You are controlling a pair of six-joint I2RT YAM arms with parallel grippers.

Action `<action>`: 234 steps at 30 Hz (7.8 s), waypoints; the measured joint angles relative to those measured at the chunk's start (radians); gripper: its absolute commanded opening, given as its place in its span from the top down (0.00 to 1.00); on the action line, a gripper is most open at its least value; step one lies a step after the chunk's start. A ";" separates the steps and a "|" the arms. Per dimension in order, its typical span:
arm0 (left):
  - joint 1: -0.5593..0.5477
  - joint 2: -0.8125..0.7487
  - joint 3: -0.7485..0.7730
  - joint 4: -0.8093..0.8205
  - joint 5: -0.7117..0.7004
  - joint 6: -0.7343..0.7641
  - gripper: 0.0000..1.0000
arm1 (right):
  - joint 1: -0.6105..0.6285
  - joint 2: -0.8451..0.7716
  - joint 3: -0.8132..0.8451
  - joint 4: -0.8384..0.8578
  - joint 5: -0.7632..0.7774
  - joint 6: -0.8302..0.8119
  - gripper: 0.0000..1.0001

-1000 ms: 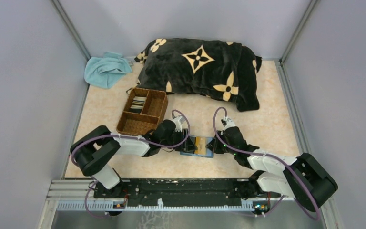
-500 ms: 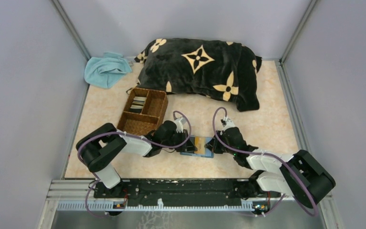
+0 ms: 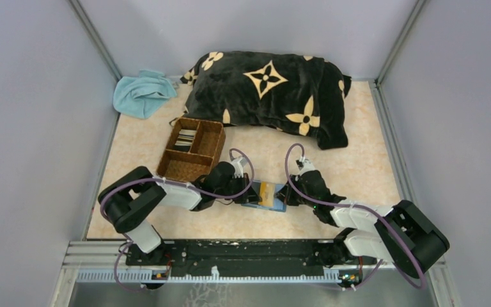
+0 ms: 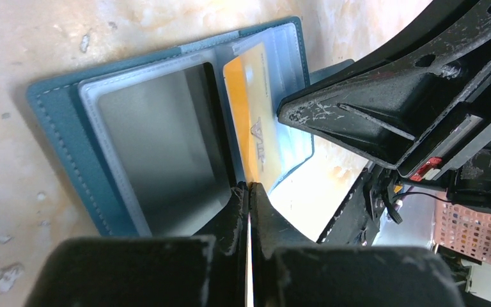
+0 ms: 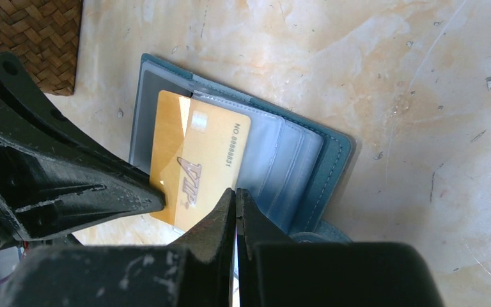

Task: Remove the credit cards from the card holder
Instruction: Remove the credit card from the card holder, then place the credit card in the storage box, then adjust the credit card in the storage box.

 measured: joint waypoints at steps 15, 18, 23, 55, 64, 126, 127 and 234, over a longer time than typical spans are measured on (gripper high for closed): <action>0.079 -0.228 -0.064 -0.160 -0.050 0.077 1.00 | 0.000 -0.002 0.000 0.000 -0.003 -0.001 0.96; 0.087 -0.315 -0.064 -0.221 -0.072 0.104 1.00 | 0.000 -0.021 -0.002 -0.013 -0.010 -0.005 0.94; 0.119 -0.436 -0.064 -0.275 -0.071 0.132 1.00 | 0.000 -0.138 -0.054 -0.033 -0.059 -0.022 0.68; 0.123 -0.320 -0.166 0.230 0.363 -0.020 0.96 | -0.007 -0.416 -0.059 0.113 -0.375 0.000 1.00; 0.117 -0.352 -0.160 0.168 0.354 0.028 0.57 | -0.006 -0.467 -0.056 0.040 -0.406 -0.033 1.00; 0.573 -0.886 -0.092 -0.565 -0.049 0.239 1.00 | 0.027 -0.286 -0.009 -0.064 -0.491 -0.137 0.59; 0.576 -0.901 -0.093 -0.584 -0.079 0.225 1.00 | 0.027 -0.284 -0.009 -0.063 -0.490 -0.137 0.59; 0.214 -0.413 0.162 -0.549 -0.167 0.200 0.78 | 0.027 -0.170 0.004 -0.067 -0.165 -0.108 0.89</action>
